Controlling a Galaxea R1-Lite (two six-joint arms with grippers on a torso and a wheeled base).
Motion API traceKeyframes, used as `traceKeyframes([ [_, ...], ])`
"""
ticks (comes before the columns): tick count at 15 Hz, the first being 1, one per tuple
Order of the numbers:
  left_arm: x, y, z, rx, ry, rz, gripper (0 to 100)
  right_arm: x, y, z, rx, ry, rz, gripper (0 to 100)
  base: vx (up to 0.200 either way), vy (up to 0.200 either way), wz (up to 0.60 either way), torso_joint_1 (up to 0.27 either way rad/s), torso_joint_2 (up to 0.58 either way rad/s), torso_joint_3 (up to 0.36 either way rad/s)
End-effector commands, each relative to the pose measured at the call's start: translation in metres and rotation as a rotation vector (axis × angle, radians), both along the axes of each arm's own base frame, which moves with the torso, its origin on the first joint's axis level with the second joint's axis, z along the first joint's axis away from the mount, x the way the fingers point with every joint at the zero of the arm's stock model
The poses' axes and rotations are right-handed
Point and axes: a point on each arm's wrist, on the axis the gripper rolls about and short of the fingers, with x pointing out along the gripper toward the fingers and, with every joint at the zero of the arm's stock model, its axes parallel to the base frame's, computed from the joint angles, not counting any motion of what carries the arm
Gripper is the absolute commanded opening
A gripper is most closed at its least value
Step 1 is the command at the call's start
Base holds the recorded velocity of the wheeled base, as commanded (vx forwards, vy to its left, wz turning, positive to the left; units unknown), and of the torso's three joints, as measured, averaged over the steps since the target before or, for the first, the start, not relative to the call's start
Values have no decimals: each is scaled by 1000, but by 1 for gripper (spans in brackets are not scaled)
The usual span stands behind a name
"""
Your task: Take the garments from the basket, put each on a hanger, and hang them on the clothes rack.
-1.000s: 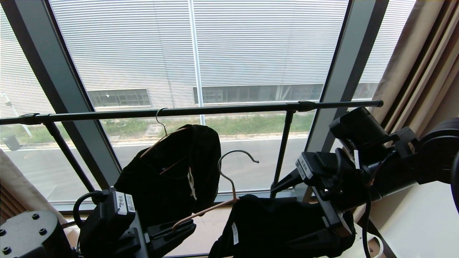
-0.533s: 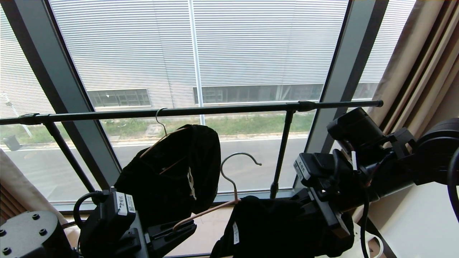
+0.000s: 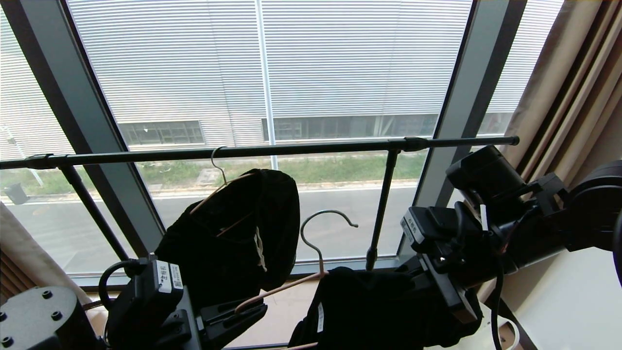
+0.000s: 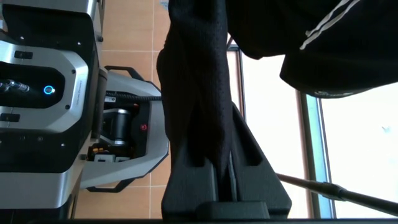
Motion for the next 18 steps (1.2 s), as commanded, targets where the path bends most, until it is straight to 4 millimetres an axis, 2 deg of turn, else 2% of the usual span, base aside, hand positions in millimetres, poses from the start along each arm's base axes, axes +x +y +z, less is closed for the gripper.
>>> traceKeyframes([
  [1,0,0,0,1,0,-1,0,-1,-1,0,-1,1,0,0,0,0,0,0,0,0],
  [3,0,0,0,-1,-1,-1,0,-10,-6,4,6,-11,0,0,0,0,0,0,0,0],
  [4,0,0,0,-2,-1,-4,100,-13,-8,4,8,-13,0,0,0,0,0,0,0,0],
  [6,-1,-2,0,-3,4,-11,100,-14,-11,4,10,-13,-10,0,0,0,0,0,0,0],
  [10,-1,-2,-1,-2,8,-11,100,-23,-37,-4,58,54,-48,0,0,0,0,0,0,0],
  [14,0,-1,4,-46,-12,-2,100,-15,-45,0,84,12,-96,0,0,0,0,0,0,0],
  [18,1,-1,7,-120,62,17,100,-6,-51,4,112,4,-162,0,0,0,0,0,0,0],
])
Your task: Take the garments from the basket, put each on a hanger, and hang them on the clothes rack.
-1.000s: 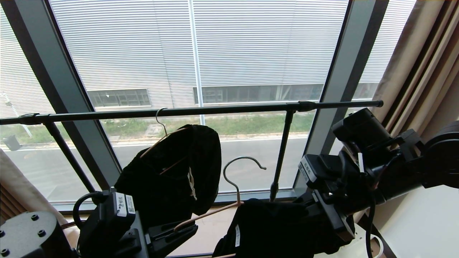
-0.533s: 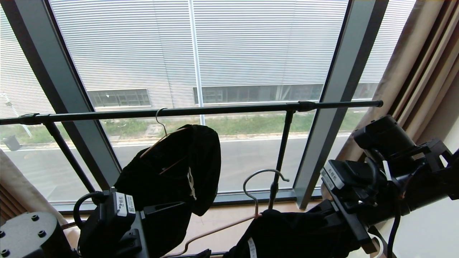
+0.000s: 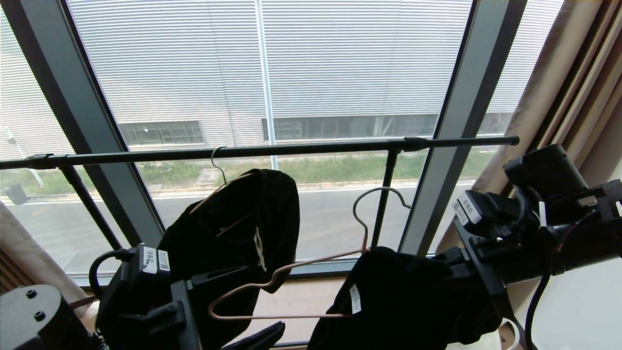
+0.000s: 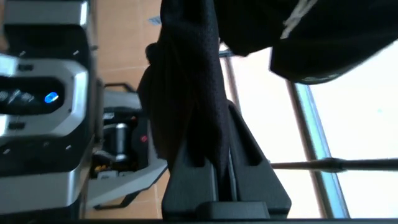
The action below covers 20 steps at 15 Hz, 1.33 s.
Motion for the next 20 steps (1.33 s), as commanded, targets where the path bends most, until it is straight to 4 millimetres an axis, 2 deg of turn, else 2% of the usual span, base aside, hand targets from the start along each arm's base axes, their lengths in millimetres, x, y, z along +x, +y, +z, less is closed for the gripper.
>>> traceKeyframes([
  [1,2,2,0,-3,2,15,100,2,-1,0,5,0,-11,0,0,0,0,0,0,0],
  [3,6,13,3,-55,51,88,100,4,-1,6,23,11,-43,0,0,0,0,0,0,0],
  [5,5,23,7,-151,178,146,100,7,-2,11,37,21,-72,0,0,0,0,0,0,0],
  [7,3,28,-2,-120,300,181,100,10,-3,15,51,36,-101,0,0,0,0,0,0,0],
  [12,6,24,-17,-131,495,192,100,15,-11,18,60,29,-137,0,0,0,0,0,0,0],
  [14,6,15,-26,-94,533,157,100,15,-10,18,63,37,-138,0,0,0,0,0,0,0],
  [18,8,10,-34,-62,568,148,100,16,-8,23,131,44,-180,0,0,0,0,0,0,0],
  [20,13,6,-36,-58,579,147,100,12,-9,21,201,48,-116,0,0,0,0,0,0,0],
])
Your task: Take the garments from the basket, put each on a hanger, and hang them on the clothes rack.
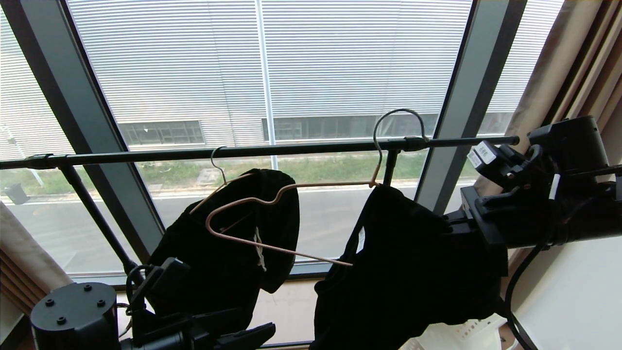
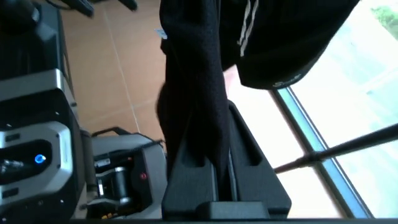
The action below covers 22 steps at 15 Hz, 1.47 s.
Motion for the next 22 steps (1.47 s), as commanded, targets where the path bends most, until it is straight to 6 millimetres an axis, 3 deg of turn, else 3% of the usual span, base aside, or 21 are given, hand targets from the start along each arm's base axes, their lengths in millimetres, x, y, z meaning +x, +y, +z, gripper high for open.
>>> traceKeyframes([
  [1,5,-3,-6,15,29,1,100,-7,-3,-3,33,-8,34,0,0,0,0,0,0,0],
  [10,19,-26,-29,0,9,-52,100,-18,2,-7,45,-33,68,0,0,0,0,0,0,0],
  [13,20,-32,-46,39,66,-70,100,-19,4,-8,43,-28,79,0,0,0,0,0,0,0],
  [22,26,-36,-38,-27,74,-36,100,-21,9,-12,39,-16,104,0,0,0,0,0,0,0],
])
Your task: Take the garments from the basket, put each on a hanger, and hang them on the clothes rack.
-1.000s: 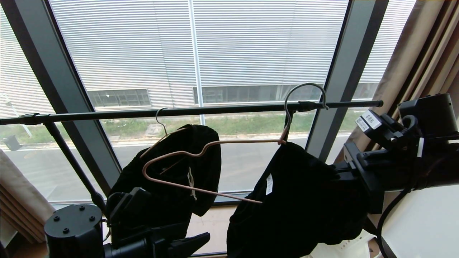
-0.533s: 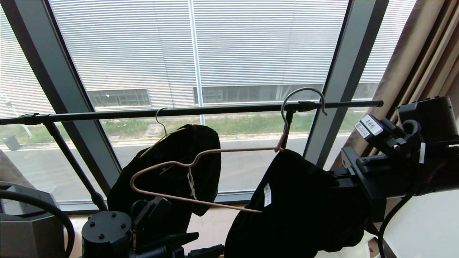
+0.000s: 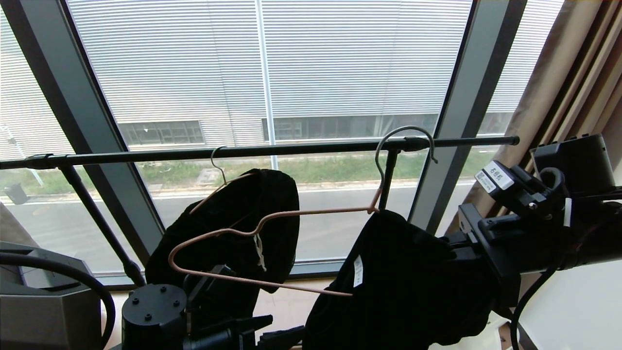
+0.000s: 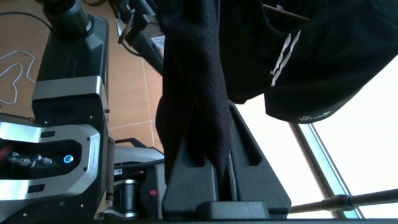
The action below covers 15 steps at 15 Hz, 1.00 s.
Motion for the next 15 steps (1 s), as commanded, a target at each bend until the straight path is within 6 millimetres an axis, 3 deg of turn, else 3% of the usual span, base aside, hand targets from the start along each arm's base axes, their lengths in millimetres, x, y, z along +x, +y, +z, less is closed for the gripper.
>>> traceKeyframes([
  [1,0,0,2,-7,-9,1,100,0,0,0,0,1,1,0,0,0,0,0,0,0],
  [10,10,-14,7,-58,-27,1,100,-5,7,-4,-4,13,35,0,0,0,0,0,0,0],
  [15,6,-21,-4,25,-56,18,100,-6,9,-3,-1,14,47,0,0,0,0,0,0,0],
])
